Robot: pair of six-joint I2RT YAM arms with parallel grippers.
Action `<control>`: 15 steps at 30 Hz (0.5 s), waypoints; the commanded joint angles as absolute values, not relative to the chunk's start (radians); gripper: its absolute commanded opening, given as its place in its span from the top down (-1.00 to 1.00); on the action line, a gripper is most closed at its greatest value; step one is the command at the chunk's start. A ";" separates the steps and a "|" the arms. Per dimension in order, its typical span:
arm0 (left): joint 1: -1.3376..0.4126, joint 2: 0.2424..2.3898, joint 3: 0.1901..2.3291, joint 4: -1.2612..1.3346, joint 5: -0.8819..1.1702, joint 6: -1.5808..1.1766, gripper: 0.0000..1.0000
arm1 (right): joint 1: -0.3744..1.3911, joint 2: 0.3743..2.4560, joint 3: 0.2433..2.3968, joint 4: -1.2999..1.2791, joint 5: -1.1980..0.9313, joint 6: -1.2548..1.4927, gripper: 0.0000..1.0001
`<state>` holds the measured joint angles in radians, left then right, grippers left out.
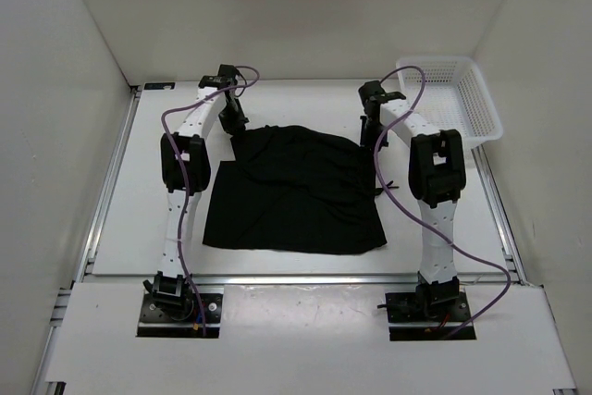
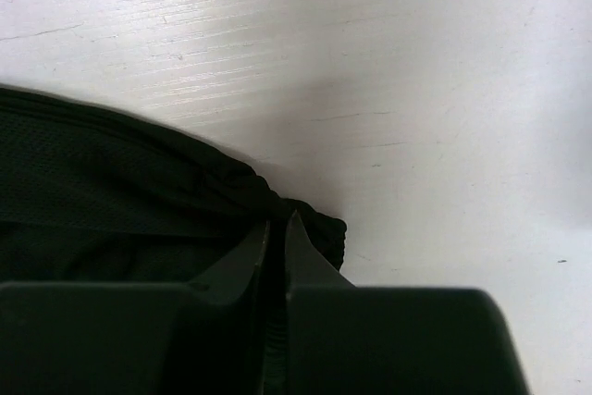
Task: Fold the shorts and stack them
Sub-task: Flatten the shorts out
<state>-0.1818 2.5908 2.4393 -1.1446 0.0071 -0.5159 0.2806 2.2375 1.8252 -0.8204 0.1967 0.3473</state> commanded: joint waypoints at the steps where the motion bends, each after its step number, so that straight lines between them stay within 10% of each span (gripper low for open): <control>1: -0.158 2.502 2.430 -1.143 -0.010 -0.512 0.80 | 0.281 2.175 1.835 -0.815 0.221 0.345 1.00; 15: -0.078 2.253 2.325 -1.065 -0.026 -0.474 0.80 | 0.281 2.065 1.816 -0.796 0.282 0.374 1.00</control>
<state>-0.0330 2.2784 2.3188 -1.0866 -0.0357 -0.5079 0.2825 2.0853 1.8175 -0.8085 0.2646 0.3611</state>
